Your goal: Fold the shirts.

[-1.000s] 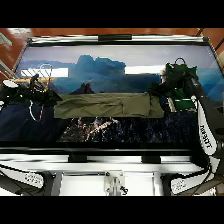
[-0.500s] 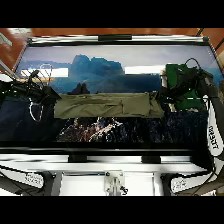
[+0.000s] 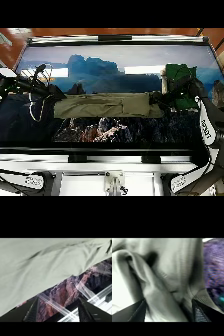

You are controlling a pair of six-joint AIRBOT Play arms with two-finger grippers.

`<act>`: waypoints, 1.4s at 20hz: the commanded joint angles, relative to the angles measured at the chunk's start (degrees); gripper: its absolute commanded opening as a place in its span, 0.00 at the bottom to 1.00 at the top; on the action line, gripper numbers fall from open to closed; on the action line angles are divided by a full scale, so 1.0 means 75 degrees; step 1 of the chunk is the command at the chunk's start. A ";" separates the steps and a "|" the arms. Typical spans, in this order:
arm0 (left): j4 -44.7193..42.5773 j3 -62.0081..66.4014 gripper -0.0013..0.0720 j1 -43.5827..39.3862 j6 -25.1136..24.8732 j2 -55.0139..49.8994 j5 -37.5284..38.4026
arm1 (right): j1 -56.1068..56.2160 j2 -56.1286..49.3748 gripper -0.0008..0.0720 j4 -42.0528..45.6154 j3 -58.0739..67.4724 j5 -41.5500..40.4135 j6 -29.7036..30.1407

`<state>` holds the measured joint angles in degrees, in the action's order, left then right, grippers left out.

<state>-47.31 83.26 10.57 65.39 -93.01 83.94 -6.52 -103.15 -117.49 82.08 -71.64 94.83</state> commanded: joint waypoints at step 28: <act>0.3809 -0.1116 0.06 -0.6420 0.0446 -0.0976 -0.5549 | 0.0423 0.5785 0.09 -0.0481 0.0079 -0.2556 -0.1658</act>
<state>-25.96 74.67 -32.29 68.64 -97.47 48.18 -3.36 -63.96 -120.73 82.61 -89.14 84.14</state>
